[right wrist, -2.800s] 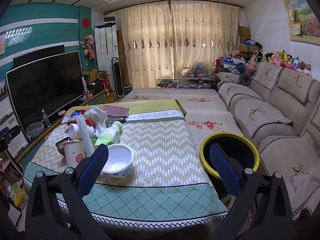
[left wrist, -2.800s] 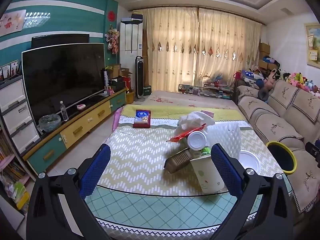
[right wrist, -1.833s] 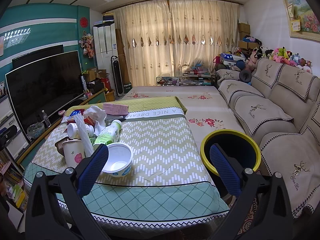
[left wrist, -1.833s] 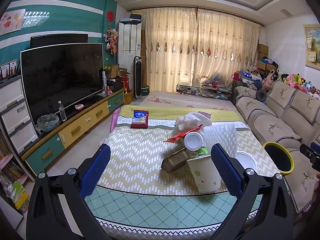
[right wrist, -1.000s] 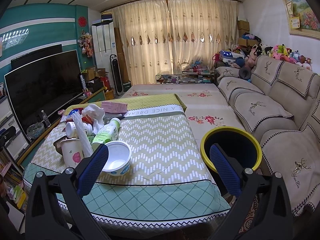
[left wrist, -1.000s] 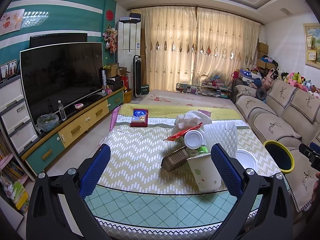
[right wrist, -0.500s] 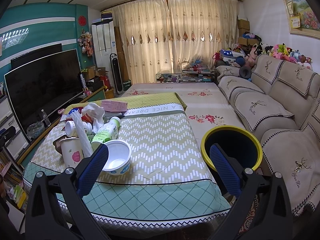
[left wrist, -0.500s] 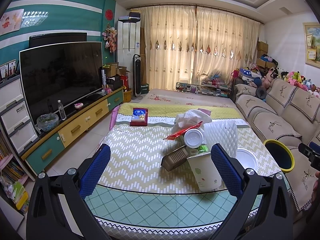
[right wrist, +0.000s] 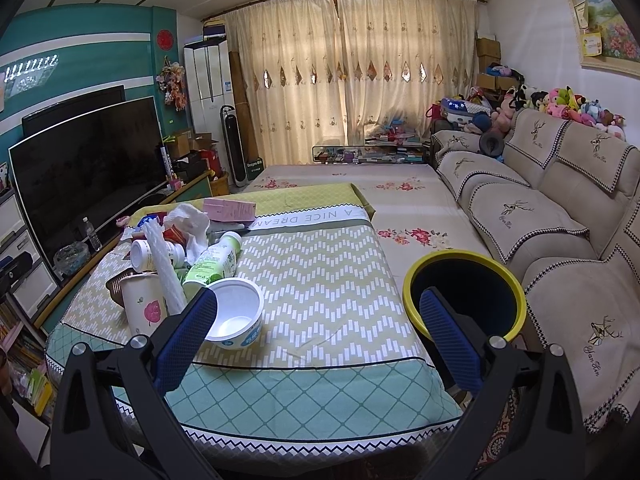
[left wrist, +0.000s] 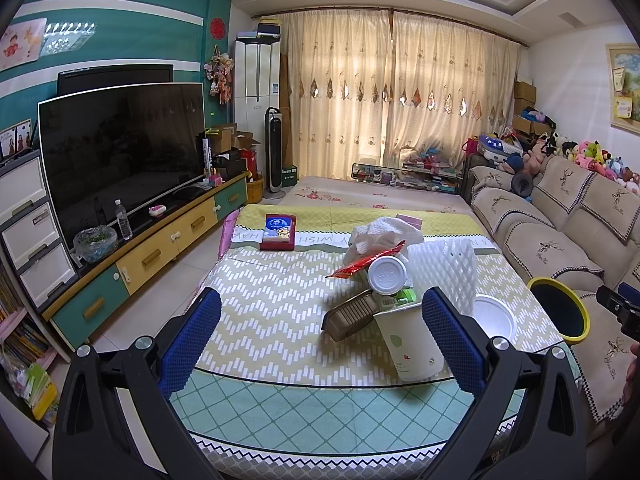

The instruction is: Collect trash

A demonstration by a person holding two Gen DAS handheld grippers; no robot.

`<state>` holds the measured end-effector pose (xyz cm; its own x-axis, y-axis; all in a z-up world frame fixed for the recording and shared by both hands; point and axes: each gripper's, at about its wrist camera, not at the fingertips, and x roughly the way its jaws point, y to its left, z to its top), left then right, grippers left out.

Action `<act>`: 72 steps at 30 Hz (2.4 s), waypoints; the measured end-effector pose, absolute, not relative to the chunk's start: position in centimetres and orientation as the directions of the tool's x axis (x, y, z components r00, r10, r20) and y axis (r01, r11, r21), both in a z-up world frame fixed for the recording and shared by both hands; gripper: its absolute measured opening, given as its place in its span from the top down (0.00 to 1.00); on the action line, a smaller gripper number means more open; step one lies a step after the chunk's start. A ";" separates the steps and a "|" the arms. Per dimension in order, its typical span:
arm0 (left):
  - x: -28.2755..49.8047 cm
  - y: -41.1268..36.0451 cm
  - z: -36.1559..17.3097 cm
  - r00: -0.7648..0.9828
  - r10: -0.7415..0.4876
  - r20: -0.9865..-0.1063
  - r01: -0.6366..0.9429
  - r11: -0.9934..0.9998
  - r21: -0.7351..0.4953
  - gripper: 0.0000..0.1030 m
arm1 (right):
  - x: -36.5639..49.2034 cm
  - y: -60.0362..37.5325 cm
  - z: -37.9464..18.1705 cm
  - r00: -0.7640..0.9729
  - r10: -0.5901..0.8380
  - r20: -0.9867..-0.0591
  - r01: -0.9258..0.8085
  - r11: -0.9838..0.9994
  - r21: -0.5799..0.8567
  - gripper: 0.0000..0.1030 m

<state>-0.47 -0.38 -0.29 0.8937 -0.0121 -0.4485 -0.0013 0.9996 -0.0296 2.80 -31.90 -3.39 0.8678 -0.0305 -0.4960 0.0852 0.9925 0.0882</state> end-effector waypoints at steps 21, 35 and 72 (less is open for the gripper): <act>0.2 -0.2 -1.1 0.883 -0.008 -0.469 -0.008 0.999 -0.032 0.04 | 5.5 -31.0 -6.0 0.825 0.015 -0.565 0.048 0.994 0.097 0.06; 1.8 0.9 -2.8 0.855 -0.015 -0.519 -0.017 0.998 -0.058 0.04 | 15.0 -27.7 -10.8 0.652 0.120 -0.749 -0.062 0.993 0.105 0.46; 3.5 -1.3 -4.9 0.829 -0.087 -0.553 0.065 0.996 -0.060 0.04 | 15.0 -49.0 -11.5 0.662 -0.158 -0.733 0.424 0.885 0.192 0.92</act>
